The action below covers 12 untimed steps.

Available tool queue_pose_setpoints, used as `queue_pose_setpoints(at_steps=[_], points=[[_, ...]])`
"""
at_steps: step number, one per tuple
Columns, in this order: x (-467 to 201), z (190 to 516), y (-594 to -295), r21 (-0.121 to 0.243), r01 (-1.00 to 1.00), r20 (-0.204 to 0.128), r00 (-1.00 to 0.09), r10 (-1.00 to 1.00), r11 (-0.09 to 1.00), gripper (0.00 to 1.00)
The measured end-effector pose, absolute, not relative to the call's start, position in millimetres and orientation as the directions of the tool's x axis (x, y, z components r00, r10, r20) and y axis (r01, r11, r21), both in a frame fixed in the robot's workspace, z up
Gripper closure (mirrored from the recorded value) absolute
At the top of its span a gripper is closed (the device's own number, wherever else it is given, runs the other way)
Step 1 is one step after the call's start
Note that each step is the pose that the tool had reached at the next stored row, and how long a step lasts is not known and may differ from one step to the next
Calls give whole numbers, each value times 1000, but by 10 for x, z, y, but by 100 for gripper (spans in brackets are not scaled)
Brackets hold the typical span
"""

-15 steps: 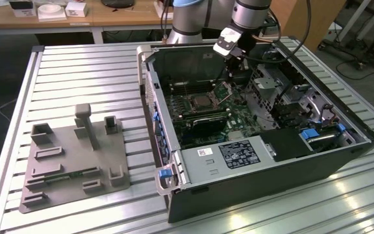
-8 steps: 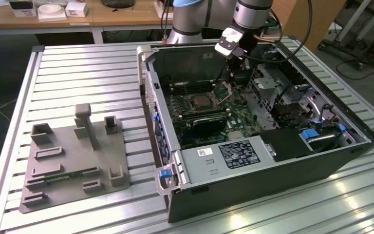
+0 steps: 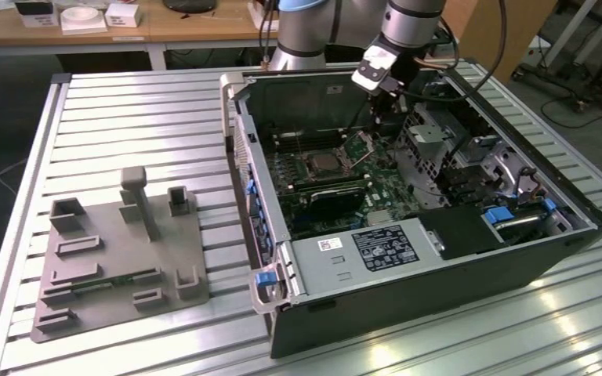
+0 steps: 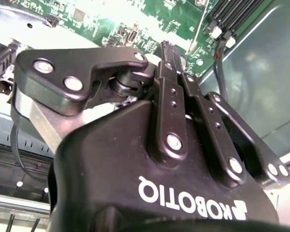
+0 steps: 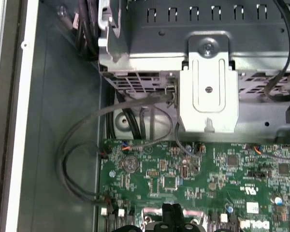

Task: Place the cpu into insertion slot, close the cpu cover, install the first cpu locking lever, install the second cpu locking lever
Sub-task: 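Close the cpu cover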

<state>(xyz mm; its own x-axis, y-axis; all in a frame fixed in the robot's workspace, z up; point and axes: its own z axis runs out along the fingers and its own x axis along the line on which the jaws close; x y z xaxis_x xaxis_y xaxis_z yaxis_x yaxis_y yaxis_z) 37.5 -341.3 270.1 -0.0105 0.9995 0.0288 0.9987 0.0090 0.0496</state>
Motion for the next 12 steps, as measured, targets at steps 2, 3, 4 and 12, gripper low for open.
queue_pose_setpoints(at_steps=[2,3,4,12], points=[[395,2690,-3414,49,999,29,-10,1000,9,90],[404,2683,-3413,50,999,29,-10,1000,9,90],[415,2675,-3413,50,999,29,-10,1000,9,90],[495,2605,-3409,49,999,29,-17,999,16,90]])
